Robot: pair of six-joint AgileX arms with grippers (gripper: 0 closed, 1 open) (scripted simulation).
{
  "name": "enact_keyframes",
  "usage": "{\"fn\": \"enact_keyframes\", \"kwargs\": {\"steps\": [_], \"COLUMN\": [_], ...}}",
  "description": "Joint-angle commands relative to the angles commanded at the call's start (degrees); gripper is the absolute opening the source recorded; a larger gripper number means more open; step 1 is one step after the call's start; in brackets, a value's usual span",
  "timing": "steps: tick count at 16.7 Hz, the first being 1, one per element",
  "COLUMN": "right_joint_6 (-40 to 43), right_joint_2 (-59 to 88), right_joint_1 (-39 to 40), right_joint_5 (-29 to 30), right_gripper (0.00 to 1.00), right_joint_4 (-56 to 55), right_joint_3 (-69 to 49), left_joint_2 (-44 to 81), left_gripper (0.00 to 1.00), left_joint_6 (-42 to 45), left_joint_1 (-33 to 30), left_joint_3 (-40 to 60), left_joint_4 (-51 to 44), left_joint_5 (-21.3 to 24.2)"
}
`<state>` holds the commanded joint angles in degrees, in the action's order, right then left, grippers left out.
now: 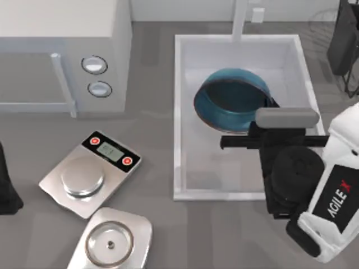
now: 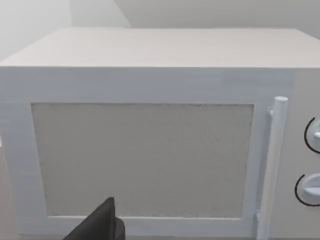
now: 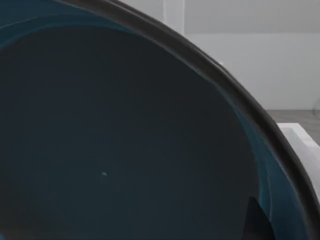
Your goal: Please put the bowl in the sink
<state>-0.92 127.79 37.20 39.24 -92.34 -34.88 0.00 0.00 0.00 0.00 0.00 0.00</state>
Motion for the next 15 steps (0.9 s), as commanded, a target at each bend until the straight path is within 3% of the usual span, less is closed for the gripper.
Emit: {"fn": "enact_keyframes", "kwargs": {"steps": [4, 15], "right_joint_6": [0.00, 0.00], "right_joint_2": [0.06, 0.06], "right_joint_1": [0.00, 0.00], "right_joint_5": [0.00, 0.00], "right_gripper": [0.00, 0.83], "right_joint_4": [-0.07, -0.07], "right_joint_3": [0.01, 0.01], "left_joint_2": [0.00, 0.00], "left_gripper": [1.00, 1.00], "left_joint_6": [0.00, 0.00], "left_joint_1": [0.00, 0.00], "left_joint_3": [0.00, 0.00], "left_joint_4": [0.00, 0.00], "left_joint_5": [0.00, 0.00]}}
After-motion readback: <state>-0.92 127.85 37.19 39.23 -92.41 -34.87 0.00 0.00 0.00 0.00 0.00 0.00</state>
